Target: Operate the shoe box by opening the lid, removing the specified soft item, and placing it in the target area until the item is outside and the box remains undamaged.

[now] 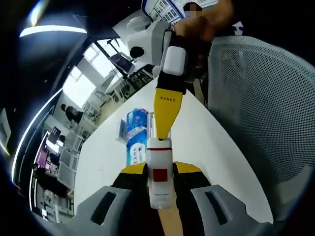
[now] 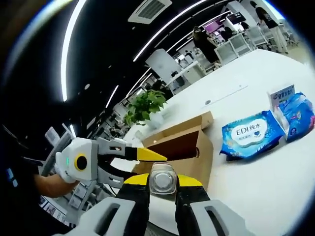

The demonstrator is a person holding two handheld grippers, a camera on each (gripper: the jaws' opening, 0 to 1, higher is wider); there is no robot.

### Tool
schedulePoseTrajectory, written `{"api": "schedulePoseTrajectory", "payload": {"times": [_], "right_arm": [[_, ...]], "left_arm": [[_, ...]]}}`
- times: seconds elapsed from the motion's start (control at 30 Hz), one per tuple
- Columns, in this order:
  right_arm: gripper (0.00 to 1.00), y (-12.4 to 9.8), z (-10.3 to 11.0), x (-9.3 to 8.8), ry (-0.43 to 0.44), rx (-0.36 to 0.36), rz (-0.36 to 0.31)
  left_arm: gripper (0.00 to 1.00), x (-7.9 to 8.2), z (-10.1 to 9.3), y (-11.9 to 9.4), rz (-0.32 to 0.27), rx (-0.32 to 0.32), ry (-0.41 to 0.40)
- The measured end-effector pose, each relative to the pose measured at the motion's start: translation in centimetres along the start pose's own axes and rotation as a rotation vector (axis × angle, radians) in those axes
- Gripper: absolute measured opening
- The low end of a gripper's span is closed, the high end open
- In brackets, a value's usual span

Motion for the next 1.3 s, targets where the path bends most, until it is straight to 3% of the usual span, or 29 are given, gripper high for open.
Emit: {"api": "schedulePoseTrajectory", "payload": {"times": [0.07,0.13,0.2,0.3,0.37,0.53,0.63,0.73,1.1,1.3], "right_arm": [[0.14,-0.1,0.2,0.3,0.008,0.010,-0.009],[0.14,0.0,0.4,0.6,-0.018,0.004,-0.010],[0.14,0.2,0.4,0.8,-0.051,-0.010,-0.002],[0.14,0.3,0.6,1.1,-0.072,-0.007,0.001],[0.14,0.4,0.3,1.2,-0.140,-0.024,0.023],[0.14,0.4,0.6,1.8,-0.215,-0.016,0.030],[0.14,0.3,0.3,2.2,-0.319,-0.049,0.052],[0.14,0.2,0.4,2.6,-0.351,-0.047,0.049],[0.14,-0.7,-0.2,4.3,-0.636,-0.106,0.123],[0.14,-1.4,-1.0,5.7,-0.746,-0.130,0.158]], "left_arm": [[0.26,0.1,0.2,0.0,-0.011,0.012,0.017],[0.39,0.2,0.4,-0.2,-0.025,0.025,0.009],[0.48,0.2,0.6,-0.4,-0.041,0.034,-0.040],[0.46,0.0,1.0,-1.0,-0.066,0.059,-0.128],[0.45,-0.5,1.1,-1.3,-0.064,0.064,-0.174],[0.51,-1.5,1.4,-2.3,-0.076,0.105,-0.304],[0.54,-2.0,1.4,-2.9,-0.094,0.140,-0.388],[0.56,-2.4,1.4,-3.5,-0.113,0.176,-0.471],[0.67,-3.9,1.2,-6.0,-0.182,0.310,-0.767],[0.73,-4.9,0.9,-7.2,-0.162,0.358,-0.817]]}}
Point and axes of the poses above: the point that each gripper's makers call its tool centre point, and the gripper's own axes: y roughly forward along the fingers, z roughly to its left, x roughly out of its top, the point moved 7 cm from there along -y, roughly backward along the fingers, and after that the axes turned 2 degrees about -z, right-handed, at the moved point
